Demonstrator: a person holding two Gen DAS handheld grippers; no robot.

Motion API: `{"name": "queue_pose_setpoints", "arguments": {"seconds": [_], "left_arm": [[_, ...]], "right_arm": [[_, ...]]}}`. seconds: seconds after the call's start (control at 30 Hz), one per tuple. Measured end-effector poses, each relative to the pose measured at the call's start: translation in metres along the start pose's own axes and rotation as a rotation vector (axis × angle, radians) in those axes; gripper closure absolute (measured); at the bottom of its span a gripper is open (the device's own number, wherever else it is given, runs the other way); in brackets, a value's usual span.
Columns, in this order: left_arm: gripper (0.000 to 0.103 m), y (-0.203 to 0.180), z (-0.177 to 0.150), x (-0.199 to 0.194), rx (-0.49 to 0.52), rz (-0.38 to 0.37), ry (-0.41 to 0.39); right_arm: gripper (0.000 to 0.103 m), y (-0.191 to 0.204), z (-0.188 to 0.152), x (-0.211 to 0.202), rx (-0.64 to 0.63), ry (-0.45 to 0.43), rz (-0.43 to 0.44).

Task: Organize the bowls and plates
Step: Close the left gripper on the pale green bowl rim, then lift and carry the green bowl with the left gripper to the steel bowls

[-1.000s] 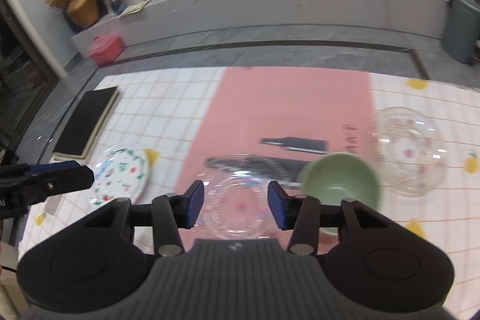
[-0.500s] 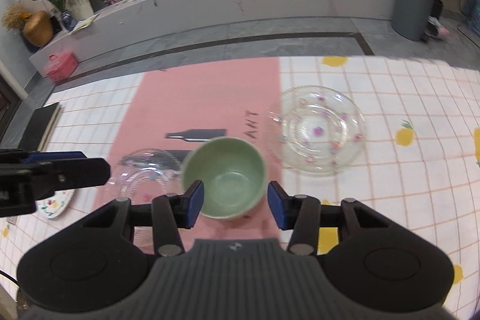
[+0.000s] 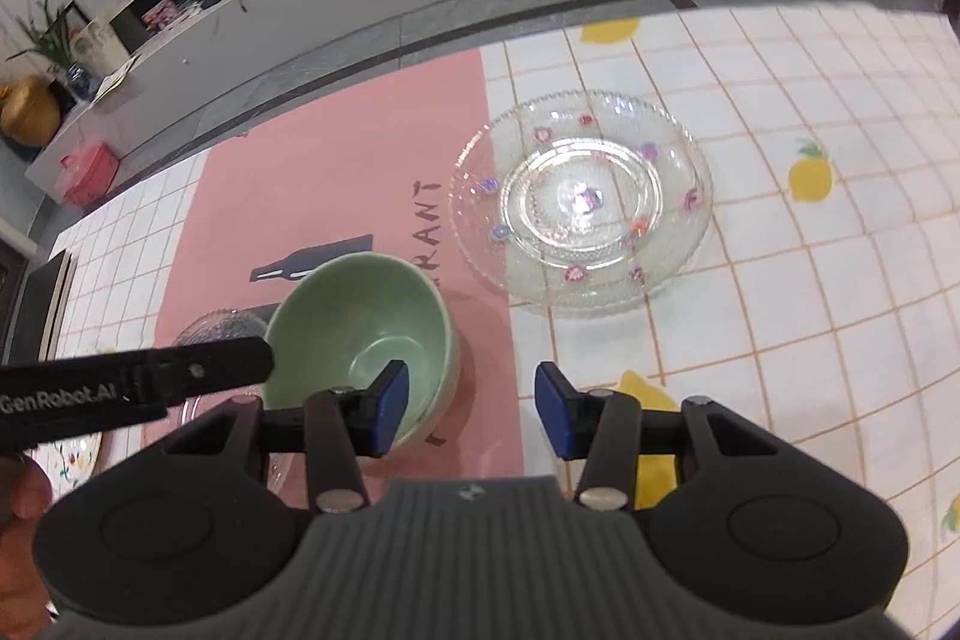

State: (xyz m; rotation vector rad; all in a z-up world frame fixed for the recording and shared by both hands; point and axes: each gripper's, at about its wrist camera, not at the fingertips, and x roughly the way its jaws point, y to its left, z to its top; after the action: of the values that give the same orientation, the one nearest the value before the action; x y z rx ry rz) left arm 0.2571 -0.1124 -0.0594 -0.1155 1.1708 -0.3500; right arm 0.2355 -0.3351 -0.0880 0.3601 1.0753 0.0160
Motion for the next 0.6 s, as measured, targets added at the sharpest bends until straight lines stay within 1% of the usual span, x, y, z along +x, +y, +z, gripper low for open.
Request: {"name": "queue_pose_setpoints", "arguments": {"seconds": [0.1, 0.13, 0.17, 0.2, 0.23, 0.27, 0.33, 0.37, 0.43, 0.5, 0.53, 0.6], "left_arm": [[0.048, -0.005, -0.001, 0.011, 0.015, 0.028, 0.017], [0.05, -0.005, -0.001, 0.014, 0.014, 0.032, 0.023], [0.051, -0.005, -0.002, 0.017, 0.01, 0.036, 0.031], [0.056, -0.005, -0.002, 0.02, 0.003, 0.044, 0.037], [0.059, -0.005, -0.003, 0.023, -0.001, 0.051, 0.042], [0.061, -0.005, -0.004, 0.025, -0.002, 0.055, 0.048], [0.07, -0.006, -0.004, 0.029, -0.006, 0.061, 0.058], [0.072, -0.007, -0.004, 0.031, -0.006, 0.065, 0.06], [0.083, -0.008, -0.005, 0.033, -0.006, 0.072, 0.059], [0.086, -0.009, -0.005, 0.034, -0.01, 0.083, 0.054], [0.09, -0.01, -0.005, 0.034, -0.012, 0.089, 0.052], [0.093, -0.01, -0.005, 0.035, -0.015, 0.1, 0.051]], "right_arm": [[0.057, -0.004, -0.001, 0.01, 0.05, 0.023, 0.023], [0.058, -0.005, -0.001, 0.013, 0.061, 0.03, 0.029], [0.06, -0.005, -0.002, 0.016, 0.068, 0.036, 0.03], [0.064, -0.005, -0.003, 0.019, 0.074, 0.04, 0.033], [0.065, -0.004, -0.004, 0.021, 0.081, 0.044, 0.041], [0.067, -0.004, -0.005, 0.023, 0.085, 0.047, 0.046], [0.071, -0.002, -0.006, 0.026, 0.091, 0.049, 0.054], [0.073, -0.001, -0.006, 0.027, 0.092, 0.05, 0.057], [0.078, 0.0, -0.007, 0.028, 0.096, 0.049, 0.066], [0.084, 0.001, -0.007, 0.03, 0.101, 0.05, 0.078], [0.085, 0.001, -0.007, 0.031, 0.105, 0.052, 0.081], [0.086, 0.001, -0.007, 0.031, 0.114, 0.051, 0.076]]}}
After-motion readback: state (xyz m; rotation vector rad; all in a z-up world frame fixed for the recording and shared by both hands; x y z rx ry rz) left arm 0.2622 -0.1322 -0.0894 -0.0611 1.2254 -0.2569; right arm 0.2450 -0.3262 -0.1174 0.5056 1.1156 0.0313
